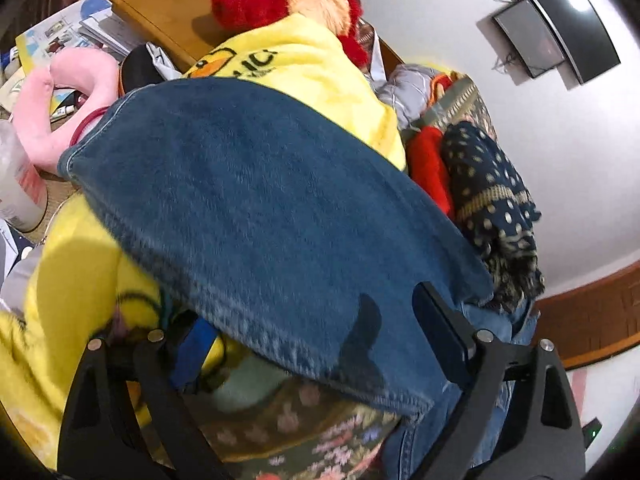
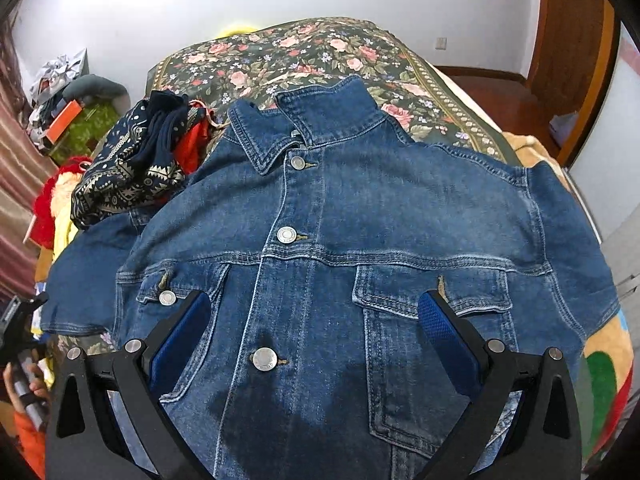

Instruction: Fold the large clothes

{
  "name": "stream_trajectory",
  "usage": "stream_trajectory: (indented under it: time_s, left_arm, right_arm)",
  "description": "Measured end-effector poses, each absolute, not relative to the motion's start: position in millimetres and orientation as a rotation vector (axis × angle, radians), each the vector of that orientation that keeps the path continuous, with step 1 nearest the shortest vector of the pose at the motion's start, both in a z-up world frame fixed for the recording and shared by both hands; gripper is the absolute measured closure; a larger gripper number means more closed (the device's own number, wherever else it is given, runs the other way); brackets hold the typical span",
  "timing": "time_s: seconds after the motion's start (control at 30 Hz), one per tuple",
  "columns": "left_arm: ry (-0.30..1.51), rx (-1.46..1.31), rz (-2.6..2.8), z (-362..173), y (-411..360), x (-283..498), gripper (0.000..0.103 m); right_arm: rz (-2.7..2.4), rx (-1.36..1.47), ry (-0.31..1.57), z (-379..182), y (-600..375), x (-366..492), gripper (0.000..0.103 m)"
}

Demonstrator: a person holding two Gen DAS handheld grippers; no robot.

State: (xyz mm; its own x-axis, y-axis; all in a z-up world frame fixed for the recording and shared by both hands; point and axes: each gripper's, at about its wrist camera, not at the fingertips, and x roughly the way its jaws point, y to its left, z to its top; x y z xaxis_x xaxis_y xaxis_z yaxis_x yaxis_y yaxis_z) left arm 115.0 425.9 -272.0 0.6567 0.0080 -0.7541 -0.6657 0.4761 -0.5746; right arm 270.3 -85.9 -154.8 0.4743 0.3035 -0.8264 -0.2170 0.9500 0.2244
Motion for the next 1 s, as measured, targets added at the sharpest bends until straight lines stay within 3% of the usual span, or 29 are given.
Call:
stream_trajectory:
  time_s: [0.07, 0.17, 0.23, 0.43, 0.53, 1.0]
  left_arm:
    - [0.755, -0.976, 0.485, -266.5, 426.5, 117.8, 0.014]
    - [0.754, -0.841, 0.534, -255.6, 427.3, 127.5, 0.033]
    - [0.787, -0.779, 0.584, -254.6, 432.0, 136.7, 0.053]
    - [0.799, -0.75, 0.671, -254.1, 446.5, 142.2, 0.085]
    - [0.816, -0.596, 0.697, -236.8, 426.8, 148.3, 0.095]
    - [0.577, -0.282, 0.394, -99.5, 291.8, 189.7, 0.096]
  right_arm:
    - [0.327, 0.109, 1.029, -154.0, -87.2, 271.1, 0.0]
    - [0.336, 0.117, 1.012, -149.5, -89.4, 269.2, 0.0]
    - [0.343, 0.113, 0.999, -144.9, -90.2, 267.9, 0.0]
    - [0.363, 0.121, 0.961, -130.3, -94.6, 267.0, 0.0]
    - [0.37, 0.131, 0.94, -123.6, -98.5, 265.9, 0.0]
    - [0.411, 0.155, 0.855, -105.9, -118.3, 250.4, 0.0]
